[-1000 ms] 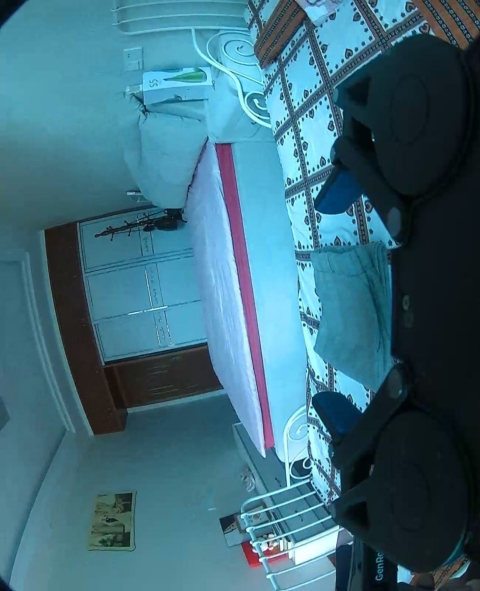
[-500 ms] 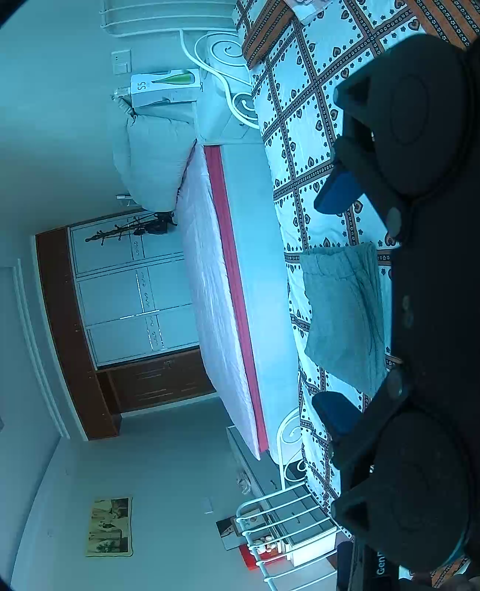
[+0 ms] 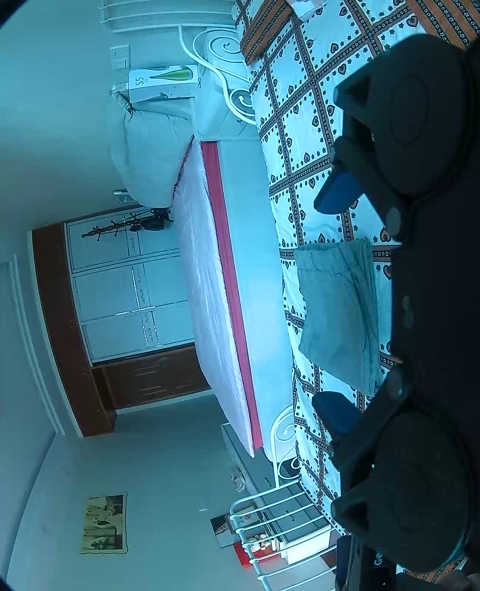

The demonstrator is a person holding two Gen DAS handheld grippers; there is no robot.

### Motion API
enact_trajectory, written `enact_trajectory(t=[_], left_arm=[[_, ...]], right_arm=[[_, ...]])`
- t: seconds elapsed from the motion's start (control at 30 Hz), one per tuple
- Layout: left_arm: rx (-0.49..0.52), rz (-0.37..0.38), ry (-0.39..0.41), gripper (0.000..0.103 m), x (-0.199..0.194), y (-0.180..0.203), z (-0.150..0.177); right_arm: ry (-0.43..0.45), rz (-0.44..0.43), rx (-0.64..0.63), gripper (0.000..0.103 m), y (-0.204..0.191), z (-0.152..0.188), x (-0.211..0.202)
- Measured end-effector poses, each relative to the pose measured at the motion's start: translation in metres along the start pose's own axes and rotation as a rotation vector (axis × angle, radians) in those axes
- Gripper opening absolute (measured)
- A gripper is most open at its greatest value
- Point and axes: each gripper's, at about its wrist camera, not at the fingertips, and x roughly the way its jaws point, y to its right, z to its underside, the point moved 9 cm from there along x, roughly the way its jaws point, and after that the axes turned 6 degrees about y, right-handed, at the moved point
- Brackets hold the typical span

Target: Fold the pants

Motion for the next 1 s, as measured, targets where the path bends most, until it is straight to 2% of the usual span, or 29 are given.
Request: enact_trajectory(t=[0.17, 0.4, 0.5, 0.6, 0.7, 0.8, 1.0], left_arm=[[0.012, 0.012, -0.003, 0.103, 0.001, 0.004, 0.005], [-0.001, 0.097, 0.034, 0.103, -0.006, 0.011, 0.006], [0.030, 0.085, 0.074, 0.103, -0.014, 0.014, 0.002], [0.057, 0.069, 0.072, 0.103, -0.014, 0.017, 0.000], [0.041, 0.082, 0.061, 0.103, -0.013, 0.018, -0.001], [0.026, 0.072, 0.068, 0.103, -0.013, 0.015, -0.003], [0.029, 0.054, 0.065, 0.103, -0.012, 0.015, -0.003]], right_arm=[[-0.004, -0.002, 0.003, 0.097, 0.000, 0.003, 0.000], [-0.008, -0.011, 0.002, 0.097, -0.002, 0.004, -0.001], [-0.004, -0.022, 0.007, 0.097, -0.005, 0.004, -0.003], [-0.004, -0.020, -0.005, 0.097, -0.008, 0.005, -0.003], [0.002, -0.011, -0.007, 0.097, -0.008, 0.005, -0.004], [0.015, 0.037, -0.031, 0.097, -0.001, 0.005, -0.004], [-0.013, 0.015, -0.022, 0.097, -0.003, 0.013, -0.001]])
